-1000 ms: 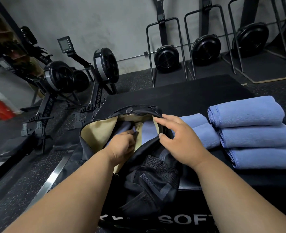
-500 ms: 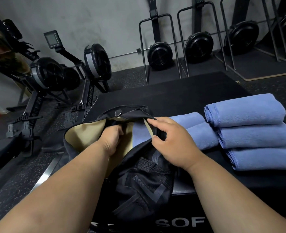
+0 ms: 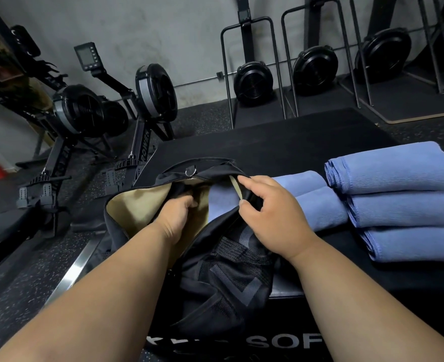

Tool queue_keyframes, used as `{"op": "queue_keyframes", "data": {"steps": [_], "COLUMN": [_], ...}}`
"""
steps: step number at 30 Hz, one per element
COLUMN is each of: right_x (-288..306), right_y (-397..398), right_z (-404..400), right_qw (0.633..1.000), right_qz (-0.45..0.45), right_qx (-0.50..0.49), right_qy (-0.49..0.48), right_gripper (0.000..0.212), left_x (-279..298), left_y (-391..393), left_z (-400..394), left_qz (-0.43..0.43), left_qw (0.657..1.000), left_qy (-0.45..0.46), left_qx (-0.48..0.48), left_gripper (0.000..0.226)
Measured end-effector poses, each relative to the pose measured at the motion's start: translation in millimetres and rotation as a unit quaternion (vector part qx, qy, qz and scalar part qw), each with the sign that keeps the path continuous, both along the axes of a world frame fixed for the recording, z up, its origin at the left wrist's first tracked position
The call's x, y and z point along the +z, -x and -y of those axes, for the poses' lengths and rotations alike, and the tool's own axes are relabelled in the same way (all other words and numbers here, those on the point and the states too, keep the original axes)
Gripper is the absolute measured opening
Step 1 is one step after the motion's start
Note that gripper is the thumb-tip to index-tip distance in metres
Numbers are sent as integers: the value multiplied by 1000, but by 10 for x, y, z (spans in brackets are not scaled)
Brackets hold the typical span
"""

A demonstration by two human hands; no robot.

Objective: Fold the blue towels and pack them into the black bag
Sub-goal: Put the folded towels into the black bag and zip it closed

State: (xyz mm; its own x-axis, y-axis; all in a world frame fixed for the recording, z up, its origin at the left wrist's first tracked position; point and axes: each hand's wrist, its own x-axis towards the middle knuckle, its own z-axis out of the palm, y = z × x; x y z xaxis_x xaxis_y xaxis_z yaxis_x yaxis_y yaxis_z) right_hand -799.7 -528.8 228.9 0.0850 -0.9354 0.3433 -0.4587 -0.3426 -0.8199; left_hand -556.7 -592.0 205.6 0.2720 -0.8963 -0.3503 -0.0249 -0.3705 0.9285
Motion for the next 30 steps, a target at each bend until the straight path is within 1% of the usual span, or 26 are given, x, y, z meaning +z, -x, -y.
{"op": "queue_keyframes", "data": {"steps": [3, 5, 6, 8, 11, 13, 16, 18, 20, 21, 23, 24, 25, 27, 28, 30], "right_x": [-14, -13, -7, 2, 3, 4, 18, 35, 36, 27, -24, -69, -122, -207, -231, -231], "right_y": [0, -12, -17, -29, -37, -34, 10, 64, 147, 207, 360, 445, 521, 622, 643, 662], "right_z": [-12, -20, -20, -17, -7, -17, -31, -31, -15, -1, 41, 62, 80, 74, 62, 32], "right_qw": [1000, 1000, 1000, 1000, 1000, 1000, 998, 997, 996, 995, 996, 995, 989, 956, 939, 925], "right_qz": [9, 8, 4, -4, 0, 15, 47, 69, 77, 70, 19, -34, -107, -263, -311, -346], "right_qx": [-12, -15, -14, -7, 12, 24, 27, 8, -37, -62, -89, -88, -77, -40, -22, -10], "right_qy": [6, 6, 4, 3, 7, 10, 30, 41, 41, 31, -5, -31, -63, -125, -145, -156], "right_gripper": [48, 49, 50, 51, 50, 48, 48, 48, 48, 49, 52, 54, 58, 65, 67, 70], "left_x": [31, 60, 65, 84, 94, 97, 119, 163, 235, 264, 321, 345, 368, 443, 484, 551], "left_y": [-59, -48, -38, 14, 121, 150, 121, 93, 79, 85, 114, 137, 163, 245, 293, 405], "left_z": [-56, -95, -111, -166, -247, -306, -403, -479, -556, -589, -671, -717, -765, -871, -930, -1045], "left_qz": [-24, -31, -27, -39, -71, -82, -49, -19, -20, -20, -11, -4, 7, 50, 78, 125], "left_qw": [999, 999, 999, 999, 996, 994, 997, 997, 997, 997, 996, 995, 994, 990, 986, 978], "left_qy": [-6, -12, -14, -18, 12, 30, 42, 45, 46, 50, 61, 69, 81, 105, 116, 136], "left_qx": [21, 17, 14, 2, -46, -59, -48, -59, -59, -59, -64, -66, -68, -82, -90, -102], "left_gripper": [30, 26, 27, 33, 45, 48, 54, 68, 84, 87, 84, 81, 76, 61, 53, 51]}}
